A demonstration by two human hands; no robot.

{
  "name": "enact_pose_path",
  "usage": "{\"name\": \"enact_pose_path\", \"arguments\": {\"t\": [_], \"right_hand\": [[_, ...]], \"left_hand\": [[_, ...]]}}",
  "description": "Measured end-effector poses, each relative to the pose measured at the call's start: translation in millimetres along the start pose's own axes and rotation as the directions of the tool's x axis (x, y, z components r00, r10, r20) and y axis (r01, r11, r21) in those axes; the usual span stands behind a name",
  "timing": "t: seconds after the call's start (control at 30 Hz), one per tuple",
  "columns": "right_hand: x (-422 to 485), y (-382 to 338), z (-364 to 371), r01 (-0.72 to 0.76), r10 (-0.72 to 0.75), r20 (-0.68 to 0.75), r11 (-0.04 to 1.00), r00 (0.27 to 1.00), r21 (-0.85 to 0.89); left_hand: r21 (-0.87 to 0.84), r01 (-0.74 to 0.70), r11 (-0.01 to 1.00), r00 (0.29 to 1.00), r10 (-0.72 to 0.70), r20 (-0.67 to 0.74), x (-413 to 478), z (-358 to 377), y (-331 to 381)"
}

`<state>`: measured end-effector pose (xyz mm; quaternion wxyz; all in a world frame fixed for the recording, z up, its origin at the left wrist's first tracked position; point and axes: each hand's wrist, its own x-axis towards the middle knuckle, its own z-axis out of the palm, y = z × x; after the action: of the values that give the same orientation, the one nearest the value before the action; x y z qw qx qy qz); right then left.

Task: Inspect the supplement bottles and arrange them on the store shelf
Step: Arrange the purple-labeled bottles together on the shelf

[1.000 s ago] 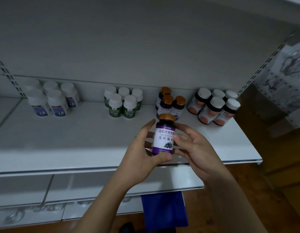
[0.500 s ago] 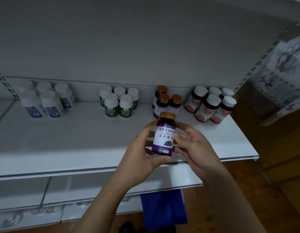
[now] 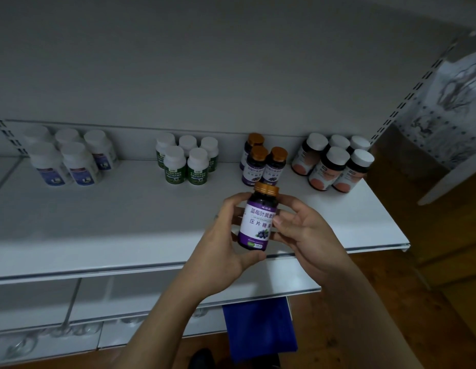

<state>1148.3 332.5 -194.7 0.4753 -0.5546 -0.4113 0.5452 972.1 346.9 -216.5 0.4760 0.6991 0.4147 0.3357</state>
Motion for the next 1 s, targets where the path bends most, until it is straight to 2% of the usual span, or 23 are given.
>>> {"name": "enact_pose_path", "arguments": {"t": [0.33, 0.73, 1.0], "right_hand": [[-1.8, 0.3, 0.1, -0.016, 0.019, -0.049, 0.998, 0.999, 0.067], [-2.6, 1.0, 6.3, -0.045, 0.049, -0.046, 0.995, 0.998, 0.088], [-4.9, 2.2, 15.0, -0.032, 0.041, -0.094, 0.995, 0.995, 0.095]], "left_hand": [[-0.035, 0.025, 0.999, 0.997, -0.022, 0.074, 0.1, -1.0, -1.7], [-0.029, 0.043, 0.999, 0.999, -0.043, 0.010, -1.9, -0.9, 0.0], [-0.035, 0.084, 0.996, 0.996, -0.086, -0.039, -3.7, 1.8, -1.2]]}}
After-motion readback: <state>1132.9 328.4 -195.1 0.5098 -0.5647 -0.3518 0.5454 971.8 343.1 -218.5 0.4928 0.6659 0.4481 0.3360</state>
